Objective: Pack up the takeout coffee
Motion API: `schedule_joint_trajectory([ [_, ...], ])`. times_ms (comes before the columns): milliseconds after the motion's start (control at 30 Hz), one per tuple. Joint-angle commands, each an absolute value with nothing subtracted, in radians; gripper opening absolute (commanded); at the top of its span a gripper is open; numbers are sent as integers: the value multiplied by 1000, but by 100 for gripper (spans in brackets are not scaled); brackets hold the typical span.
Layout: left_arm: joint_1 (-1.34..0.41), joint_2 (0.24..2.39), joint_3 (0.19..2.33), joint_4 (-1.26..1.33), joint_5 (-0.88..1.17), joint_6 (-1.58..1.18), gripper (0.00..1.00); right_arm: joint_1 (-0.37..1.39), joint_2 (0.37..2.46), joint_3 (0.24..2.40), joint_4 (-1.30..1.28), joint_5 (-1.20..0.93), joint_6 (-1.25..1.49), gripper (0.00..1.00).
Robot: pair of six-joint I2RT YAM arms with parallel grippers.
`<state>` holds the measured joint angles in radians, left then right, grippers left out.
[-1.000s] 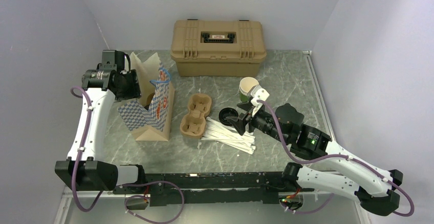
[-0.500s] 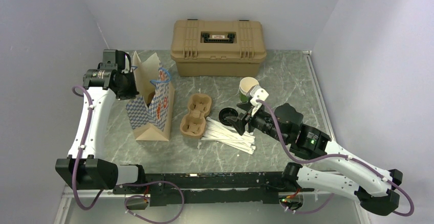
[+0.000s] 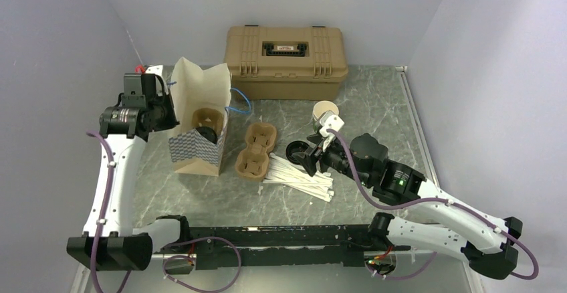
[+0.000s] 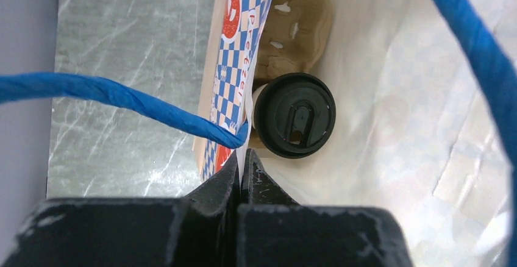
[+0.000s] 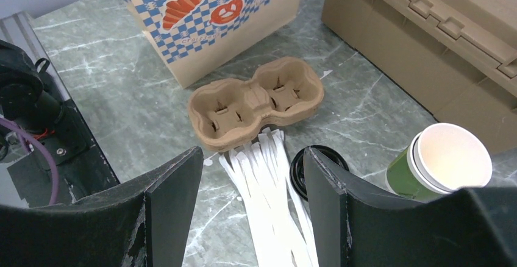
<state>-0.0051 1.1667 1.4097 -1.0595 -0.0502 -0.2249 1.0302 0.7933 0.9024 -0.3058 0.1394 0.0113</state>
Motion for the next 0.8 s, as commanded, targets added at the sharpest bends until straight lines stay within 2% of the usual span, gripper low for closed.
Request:
schedule_joint_trajectory([
  [0,-3,1101,1390,-937,-35,-186,0,1032,789,924,-236,155,26,65],
  [433,-3,1036,1390,-849,36,-102,0,1032,792,903,-194,147,25,65],
  [767,-14,1013,1376,-815,128,-26,0,1032,717,825,-159,161,54,65],
])
